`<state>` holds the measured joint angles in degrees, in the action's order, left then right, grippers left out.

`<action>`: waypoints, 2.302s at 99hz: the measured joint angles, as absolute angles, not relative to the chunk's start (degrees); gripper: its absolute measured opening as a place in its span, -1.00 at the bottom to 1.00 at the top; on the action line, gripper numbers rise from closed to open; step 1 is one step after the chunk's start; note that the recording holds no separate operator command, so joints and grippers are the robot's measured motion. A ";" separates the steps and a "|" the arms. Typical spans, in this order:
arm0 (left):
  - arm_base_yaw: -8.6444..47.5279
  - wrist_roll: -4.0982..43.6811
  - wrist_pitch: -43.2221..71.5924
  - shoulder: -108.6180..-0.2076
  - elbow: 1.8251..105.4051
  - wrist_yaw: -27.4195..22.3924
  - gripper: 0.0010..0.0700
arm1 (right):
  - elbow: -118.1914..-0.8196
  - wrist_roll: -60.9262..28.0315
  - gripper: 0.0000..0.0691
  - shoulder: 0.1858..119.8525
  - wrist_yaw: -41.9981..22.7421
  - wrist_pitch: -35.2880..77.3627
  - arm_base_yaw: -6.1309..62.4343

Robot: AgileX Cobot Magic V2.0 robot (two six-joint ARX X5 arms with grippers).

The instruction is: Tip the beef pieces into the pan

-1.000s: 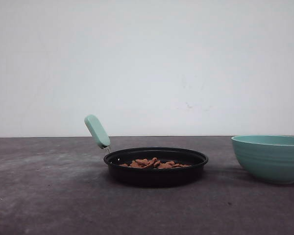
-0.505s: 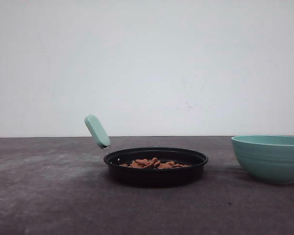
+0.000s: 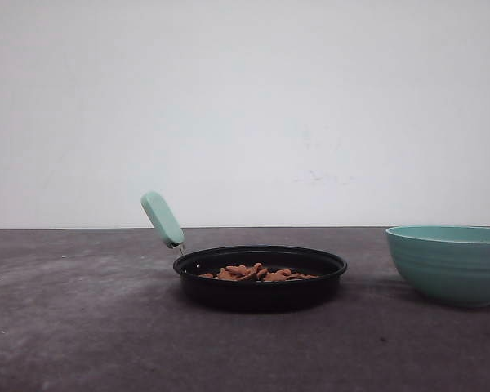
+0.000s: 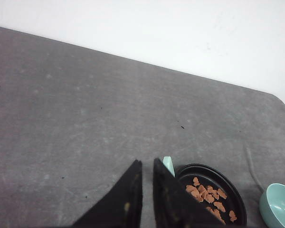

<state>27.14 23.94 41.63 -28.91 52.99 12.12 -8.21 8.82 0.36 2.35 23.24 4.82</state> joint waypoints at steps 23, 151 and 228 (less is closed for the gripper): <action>27.14 23.94 41.60 -28.91 52.99 12.12 -0.99 | -8.19 8.78 -0.97 0.34 3.05 31.29 5.30; 27.14 23.94 41.60 -28.91 52.99 12.12 -0.99 | -4.97 7.31 -0.97 0.34 3.05 23.31 7.51; 18.46 7.22 34.52 -21.12 43.77 9.06 -0.99 | -4.97 7.31 -0.97 0.34 3.03 23.31 7.51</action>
